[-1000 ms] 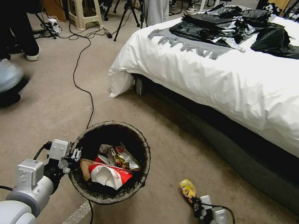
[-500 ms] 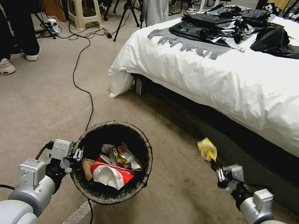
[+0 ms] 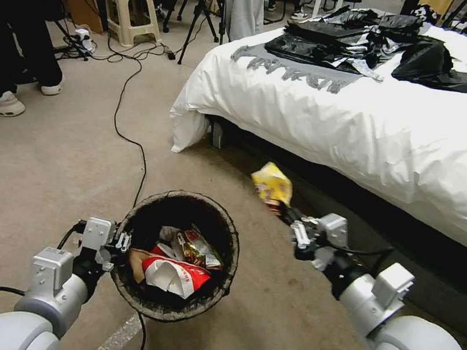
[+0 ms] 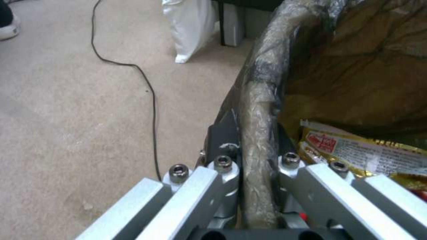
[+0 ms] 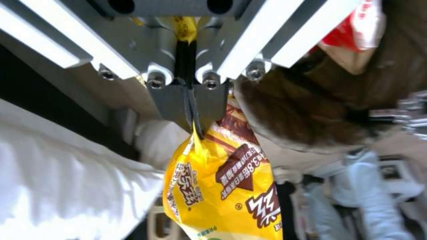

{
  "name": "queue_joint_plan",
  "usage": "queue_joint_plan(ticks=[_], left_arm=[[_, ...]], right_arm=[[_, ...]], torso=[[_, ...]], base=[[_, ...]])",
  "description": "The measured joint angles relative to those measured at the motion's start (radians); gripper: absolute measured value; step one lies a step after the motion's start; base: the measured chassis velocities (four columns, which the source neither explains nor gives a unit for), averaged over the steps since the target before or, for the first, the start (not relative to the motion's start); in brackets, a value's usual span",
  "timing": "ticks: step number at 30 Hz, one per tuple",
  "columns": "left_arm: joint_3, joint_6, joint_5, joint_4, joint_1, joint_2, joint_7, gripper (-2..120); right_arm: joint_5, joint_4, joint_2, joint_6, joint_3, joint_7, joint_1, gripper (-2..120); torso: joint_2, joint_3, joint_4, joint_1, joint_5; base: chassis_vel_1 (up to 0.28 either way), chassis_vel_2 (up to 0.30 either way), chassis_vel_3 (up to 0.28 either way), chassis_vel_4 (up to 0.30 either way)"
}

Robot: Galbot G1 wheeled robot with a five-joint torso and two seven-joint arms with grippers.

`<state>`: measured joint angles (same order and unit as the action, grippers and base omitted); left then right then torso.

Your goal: Pick up the trash bin, then pick up the garbage from the floor and place it into the trash bin.

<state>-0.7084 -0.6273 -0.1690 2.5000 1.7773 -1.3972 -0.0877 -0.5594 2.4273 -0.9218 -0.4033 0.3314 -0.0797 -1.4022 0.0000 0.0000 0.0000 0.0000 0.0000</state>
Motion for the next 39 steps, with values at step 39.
queue_joint_plan(ticks=[39], left_arm=[[-0.007,-0.020,-0.012,0.000,0.012,0.041,-0.006,1]], right_arm=[[-0.172,-0.173,0.037,-0.071,-0.576,-0.031,0.516,0]], torso=[[0.000,0.000,0.0000,0.000,0.0000]], base=[[0.000,0.000,0.000,0.000]])
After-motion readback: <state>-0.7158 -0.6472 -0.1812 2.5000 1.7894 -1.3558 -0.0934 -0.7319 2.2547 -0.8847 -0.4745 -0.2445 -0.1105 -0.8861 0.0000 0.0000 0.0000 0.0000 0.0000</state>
